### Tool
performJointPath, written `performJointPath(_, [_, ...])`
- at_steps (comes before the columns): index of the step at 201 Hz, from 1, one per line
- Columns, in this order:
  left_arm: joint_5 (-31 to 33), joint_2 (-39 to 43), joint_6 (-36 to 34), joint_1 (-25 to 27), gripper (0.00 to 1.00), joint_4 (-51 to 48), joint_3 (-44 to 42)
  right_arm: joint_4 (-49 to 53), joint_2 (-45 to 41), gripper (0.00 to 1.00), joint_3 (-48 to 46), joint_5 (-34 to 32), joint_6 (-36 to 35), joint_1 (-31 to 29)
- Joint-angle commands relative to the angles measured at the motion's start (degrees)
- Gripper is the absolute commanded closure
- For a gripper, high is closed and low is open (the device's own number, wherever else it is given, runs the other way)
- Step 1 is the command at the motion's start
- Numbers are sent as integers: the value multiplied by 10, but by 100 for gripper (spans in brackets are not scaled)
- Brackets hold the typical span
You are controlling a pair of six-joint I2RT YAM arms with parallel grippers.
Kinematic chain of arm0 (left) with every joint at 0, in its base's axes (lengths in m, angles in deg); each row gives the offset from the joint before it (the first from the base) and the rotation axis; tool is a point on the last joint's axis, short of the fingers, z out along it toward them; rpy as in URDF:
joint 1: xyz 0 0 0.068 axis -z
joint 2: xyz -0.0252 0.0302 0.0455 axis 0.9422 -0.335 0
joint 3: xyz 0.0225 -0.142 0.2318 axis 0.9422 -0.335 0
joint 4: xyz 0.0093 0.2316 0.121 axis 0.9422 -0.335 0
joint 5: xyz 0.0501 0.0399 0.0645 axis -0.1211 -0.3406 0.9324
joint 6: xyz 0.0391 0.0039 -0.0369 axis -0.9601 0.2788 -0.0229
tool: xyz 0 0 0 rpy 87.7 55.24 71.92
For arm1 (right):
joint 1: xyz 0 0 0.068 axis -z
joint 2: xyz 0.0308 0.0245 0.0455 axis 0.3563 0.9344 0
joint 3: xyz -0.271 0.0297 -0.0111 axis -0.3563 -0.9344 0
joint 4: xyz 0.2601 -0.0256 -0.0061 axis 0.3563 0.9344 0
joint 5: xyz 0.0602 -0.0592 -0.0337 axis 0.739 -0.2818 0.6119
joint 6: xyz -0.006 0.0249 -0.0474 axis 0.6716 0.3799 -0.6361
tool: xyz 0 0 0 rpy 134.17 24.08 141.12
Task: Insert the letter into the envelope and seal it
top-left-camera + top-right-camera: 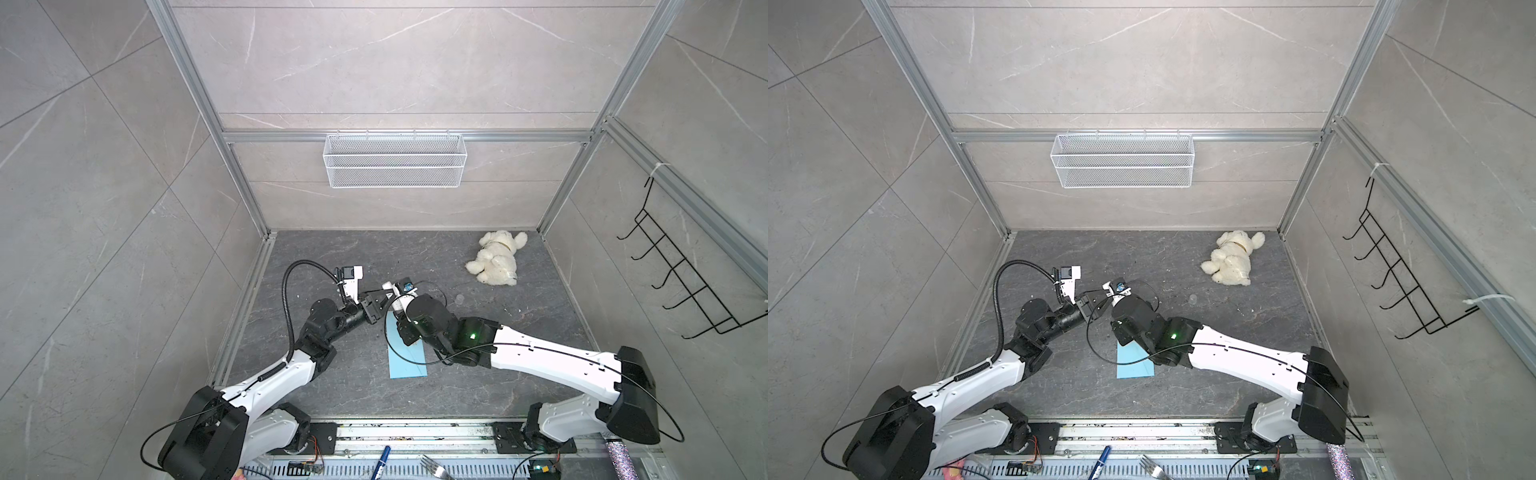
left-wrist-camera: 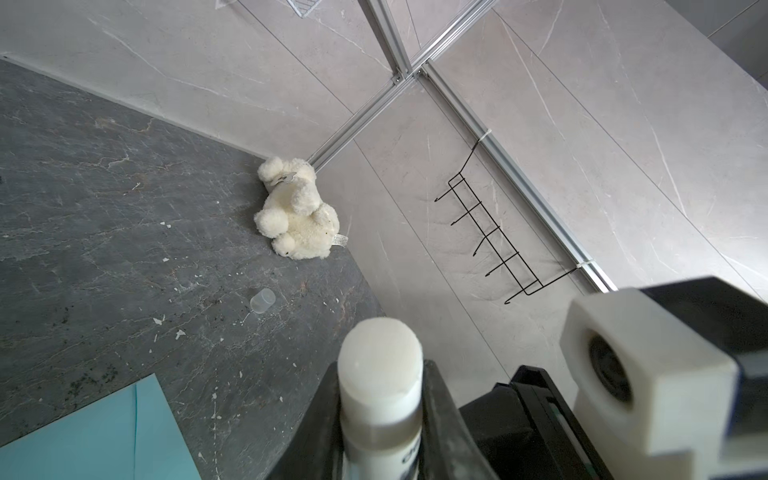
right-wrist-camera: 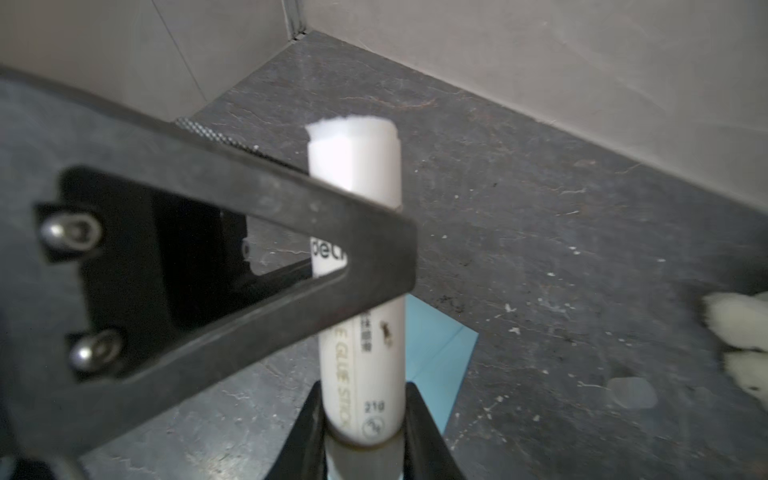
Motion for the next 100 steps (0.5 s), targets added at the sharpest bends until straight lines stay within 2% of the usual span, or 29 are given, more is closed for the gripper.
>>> performJointPath(1, [14,-7,-25,1,100,-8,3,40,34,100,45,-234,-21,-17])
performJointPath(17, [15,-8,-24,1,100,-8,3,56,65,99,68,-287,-33,-36])
performJointPath(32, [17,-9,-24,2,100,-9,4,68,83,96,80,-302,-33,-41])
performJointPath(100, [20,-2,-23,2,100,-14,2,39,63,79,58,-218,-38,-40])
